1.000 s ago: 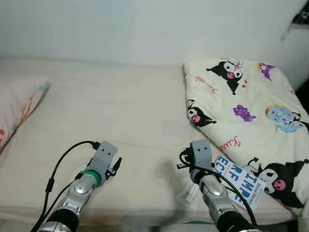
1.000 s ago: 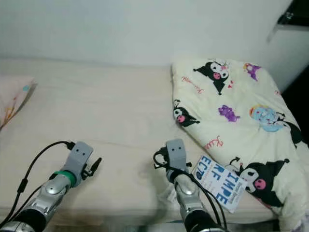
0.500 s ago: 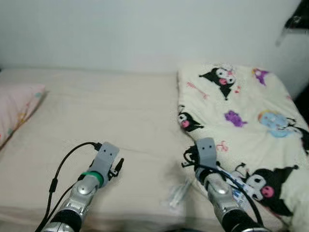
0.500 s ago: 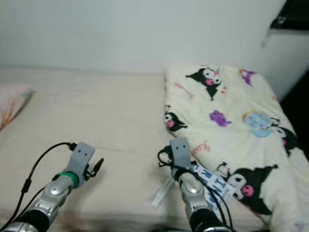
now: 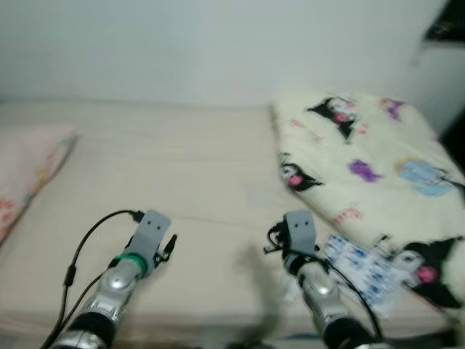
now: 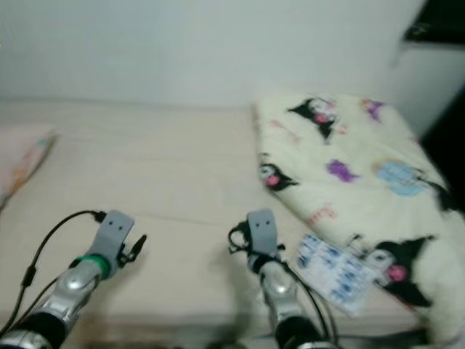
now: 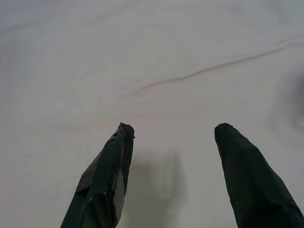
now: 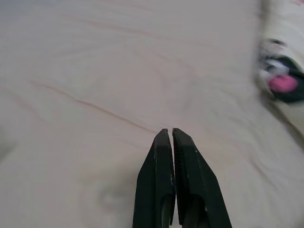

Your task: Clean up the room

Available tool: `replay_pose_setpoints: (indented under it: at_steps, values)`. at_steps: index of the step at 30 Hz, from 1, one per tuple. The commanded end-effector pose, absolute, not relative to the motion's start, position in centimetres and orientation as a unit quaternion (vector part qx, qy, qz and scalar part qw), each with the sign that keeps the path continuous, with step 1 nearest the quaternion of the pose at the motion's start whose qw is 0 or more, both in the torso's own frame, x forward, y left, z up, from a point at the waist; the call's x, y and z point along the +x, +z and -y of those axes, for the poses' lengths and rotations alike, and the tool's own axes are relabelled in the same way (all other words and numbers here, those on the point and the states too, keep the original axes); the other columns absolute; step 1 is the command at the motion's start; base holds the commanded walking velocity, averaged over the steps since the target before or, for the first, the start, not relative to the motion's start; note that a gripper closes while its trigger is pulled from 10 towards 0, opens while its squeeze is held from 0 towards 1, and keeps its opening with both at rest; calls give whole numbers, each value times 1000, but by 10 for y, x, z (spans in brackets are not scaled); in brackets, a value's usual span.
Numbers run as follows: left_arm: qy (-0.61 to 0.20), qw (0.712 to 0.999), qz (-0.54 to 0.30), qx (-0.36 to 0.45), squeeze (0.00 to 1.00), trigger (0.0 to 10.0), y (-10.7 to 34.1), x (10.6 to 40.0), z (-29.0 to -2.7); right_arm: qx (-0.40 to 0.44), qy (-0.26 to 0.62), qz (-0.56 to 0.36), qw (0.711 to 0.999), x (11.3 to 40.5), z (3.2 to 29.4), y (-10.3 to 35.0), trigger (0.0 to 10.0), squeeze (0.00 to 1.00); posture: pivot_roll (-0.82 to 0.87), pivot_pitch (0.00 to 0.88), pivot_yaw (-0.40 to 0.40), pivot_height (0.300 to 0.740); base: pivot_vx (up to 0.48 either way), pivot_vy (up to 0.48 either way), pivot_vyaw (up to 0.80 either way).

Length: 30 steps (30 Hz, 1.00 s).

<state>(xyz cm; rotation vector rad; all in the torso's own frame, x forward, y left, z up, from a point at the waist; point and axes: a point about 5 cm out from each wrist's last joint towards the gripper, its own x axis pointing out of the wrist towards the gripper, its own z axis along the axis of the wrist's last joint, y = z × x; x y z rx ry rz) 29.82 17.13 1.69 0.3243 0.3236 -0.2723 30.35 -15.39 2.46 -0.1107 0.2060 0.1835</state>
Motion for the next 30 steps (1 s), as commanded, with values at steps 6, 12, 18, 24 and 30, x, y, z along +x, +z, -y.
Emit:
replay_pose_setpoints:
  at_steps: [6, 12, 18, 24, 30]
  values:
    - [-146, 962, -170, 159, 0, 10000, 11, 294, -167, -52, 85, -112, 989, 300, 156, 20, 10000, 0, 14, 15, 57, 725, 0, 0, 0]
    - [-151, 960, -167, 165, 0, 10000, 12, 294, -167, -52, 85, -111, 989, 300, 156, 20, 10000, 0, 14, 15, 56, 725, 0, 0, 0]
    - [-151, 961, -170, 158, 0, 10000, 10, 292, -167, -52, 85, -112, 989, 300, 156, 20, 10000, 0, 13, 18, 56, 725, 0, -184, 0]
    - [-156, 960, -171, 156, 0, 10000, 9, 291, -167, -51, 82, -113, 989, 299, 157, 19, 10000, 0, 13, 20, 56, 725, 0, 0, 0]
    - [-163, 961, -167, 151, 0, 10000, 10, 291, -166, -49, 78, -111, 990, 299, 160, 20, 10000, 0, 9, 25, 57, 725, 0, 0, 0]
